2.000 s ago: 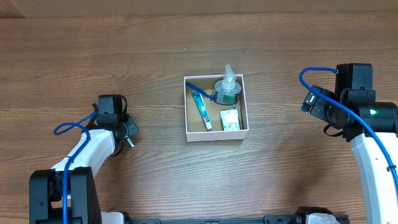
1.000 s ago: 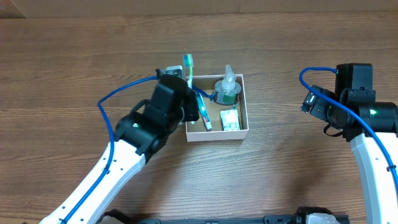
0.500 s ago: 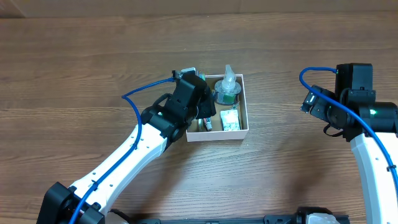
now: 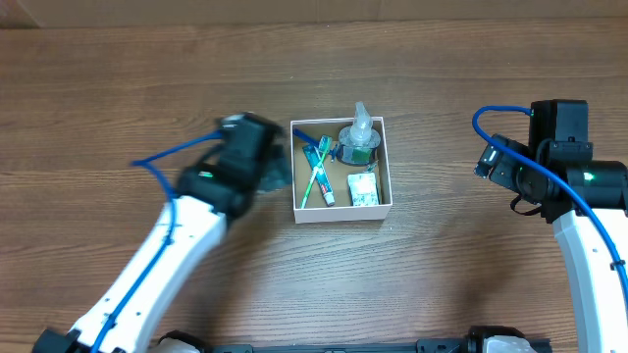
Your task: Pack container
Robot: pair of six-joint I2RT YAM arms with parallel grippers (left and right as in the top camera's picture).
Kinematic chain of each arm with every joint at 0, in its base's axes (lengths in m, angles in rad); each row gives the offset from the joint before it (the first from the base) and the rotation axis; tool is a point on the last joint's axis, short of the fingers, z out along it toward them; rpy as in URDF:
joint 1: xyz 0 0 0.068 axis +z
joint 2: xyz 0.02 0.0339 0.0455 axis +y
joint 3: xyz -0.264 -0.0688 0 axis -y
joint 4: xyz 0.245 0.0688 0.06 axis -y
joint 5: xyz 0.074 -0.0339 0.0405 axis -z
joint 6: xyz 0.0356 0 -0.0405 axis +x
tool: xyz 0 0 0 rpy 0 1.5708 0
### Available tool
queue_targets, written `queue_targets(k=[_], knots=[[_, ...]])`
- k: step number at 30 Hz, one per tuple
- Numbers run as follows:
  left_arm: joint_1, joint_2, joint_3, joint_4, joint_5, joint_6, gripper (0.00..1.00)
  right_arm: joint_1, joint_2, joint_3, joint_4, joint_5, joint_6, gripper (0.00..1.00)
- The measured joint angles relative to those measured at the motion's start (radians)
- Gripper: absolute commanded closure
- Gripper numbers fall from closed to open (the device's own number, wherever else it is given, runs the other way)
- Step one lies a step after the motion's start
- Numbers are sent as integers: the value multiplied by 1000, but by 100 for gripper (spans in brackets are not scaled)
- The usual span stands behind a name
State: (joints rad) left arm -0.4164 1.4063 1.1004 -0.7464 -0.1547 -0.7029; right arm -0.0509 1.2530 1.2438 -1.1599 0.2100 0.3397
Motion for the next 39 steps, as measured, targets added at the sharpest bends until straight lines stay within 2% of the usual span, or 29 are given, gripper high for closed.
queue_targets(k=[7, 11, 39], knots=[[333, -32, 3, -172, -45, 6, 0, 0, 0, 0, 0, 0, 0, 0], [385, -32, 3, -175, -45, 6, 0, 0, 0, 0, 0, 0, 0, 0], [387, -32, 3, -175, -45, 6, 0, 0, 0, 0, 0, -1, 0, 0]])
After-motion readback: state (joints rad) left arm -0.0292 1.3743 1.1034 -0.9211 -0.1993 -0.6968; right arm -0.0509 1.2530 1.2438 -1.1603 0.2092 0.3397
